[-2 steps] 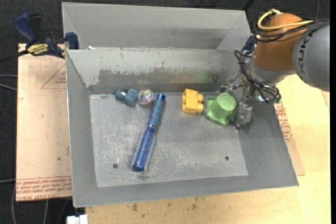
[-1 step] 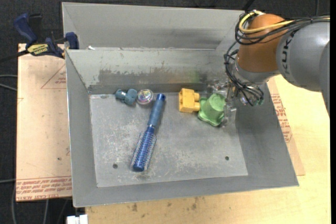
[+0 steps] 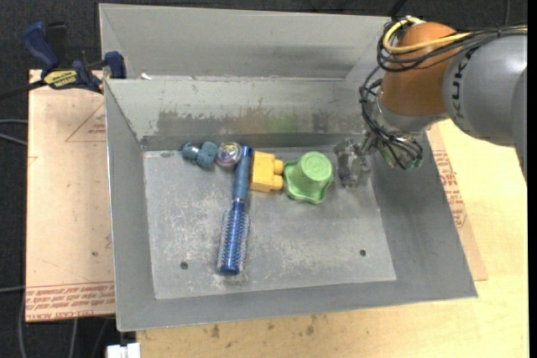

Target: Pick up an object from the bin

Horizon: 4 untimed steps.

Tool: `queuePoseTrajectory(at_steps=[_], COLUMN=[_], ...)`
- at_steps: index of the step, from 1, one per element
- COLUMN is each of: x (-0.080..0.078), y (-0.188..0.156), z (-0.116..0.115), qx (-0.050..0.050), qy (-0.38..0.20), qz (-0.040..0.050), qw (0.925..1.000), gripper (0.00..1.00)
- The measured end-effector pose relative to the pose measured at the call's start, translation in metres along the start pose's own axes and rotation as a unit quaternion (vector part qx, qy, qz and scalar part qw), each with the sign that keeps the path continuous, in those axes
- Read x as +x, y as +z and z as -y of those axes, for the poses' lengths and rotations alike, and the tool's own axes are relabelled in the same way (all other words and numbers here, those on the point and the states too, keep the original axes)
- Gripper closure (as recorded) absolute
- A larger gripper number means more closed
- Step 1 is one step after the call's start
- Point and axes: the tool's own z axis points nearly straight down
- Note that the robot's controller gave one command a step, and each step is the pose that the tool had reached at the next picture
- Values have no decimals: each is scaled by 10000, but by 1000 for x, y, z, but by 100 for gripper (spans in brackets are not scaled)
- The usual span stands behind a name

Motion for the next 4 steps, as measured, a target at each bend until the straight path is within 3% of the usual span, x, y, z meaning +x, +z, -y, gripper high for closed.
queuePoseTrajectory(at_steps=[1,2,3,4], x=[0,2,19,16], y=[0,-14,0,-5], z=[0,-73,-123,-120], qx=[-2,-21,-17,3], qy=[-2,-687,-407,-397], qz=[-5,-12,-5,40], qw=[10000,9976,9992,9992], gripper=[0,0,0,100])
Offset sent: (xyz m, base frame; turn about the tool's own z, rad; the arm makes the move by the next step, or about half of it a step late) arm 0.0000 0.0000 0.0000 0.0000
